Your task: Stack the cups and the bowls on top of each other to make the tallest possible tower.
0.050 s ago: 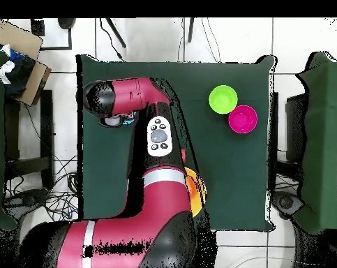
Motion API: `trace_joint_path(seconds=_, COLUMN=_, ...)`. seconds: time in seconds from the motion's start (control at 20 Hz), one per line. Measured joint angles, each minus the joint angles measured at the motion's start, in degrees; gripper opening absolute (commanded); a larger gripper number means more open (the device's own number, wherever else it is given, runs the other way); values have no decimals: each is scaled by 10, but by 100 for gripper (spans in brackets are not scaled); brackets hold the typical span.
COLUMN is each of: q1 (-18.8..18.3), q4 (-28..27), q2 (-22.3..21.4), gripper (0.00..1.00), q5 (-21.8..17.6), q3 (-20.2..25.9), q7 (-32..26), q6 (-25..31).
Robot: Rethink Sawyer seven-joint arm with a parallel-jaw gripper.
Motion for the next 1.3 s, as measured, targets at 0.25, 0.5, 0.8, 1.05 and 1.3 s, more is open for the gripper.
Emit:
trace_joint_path(seconds=0.25, q1=-7, q4=1, q2=2, gripper=100, q5=2, q3=-1, q7=0, q6=0)
trace_joint_path(seconds=0.5, q1=-32, q4=16, q2=1, gripper=100, q5=3, q3=-1, q7=0, q6=0)
trace_joint_path(seconds=0.8, q1=-54, q4=22, q2=3, gripper=100, q5=3, q3=-1, q7=0, q6=0)
trace_joint_path(seconds=1.05, q1=-61, q4=23, q2=9, gripper=100, q5=3, q3=-2, q7=0, q6=0)
trace_joint_path(seconds=1.3, q1=-54, q4=23, q2=5, gripper=100, q5=3, q3=-4, q7=0, q6=0)
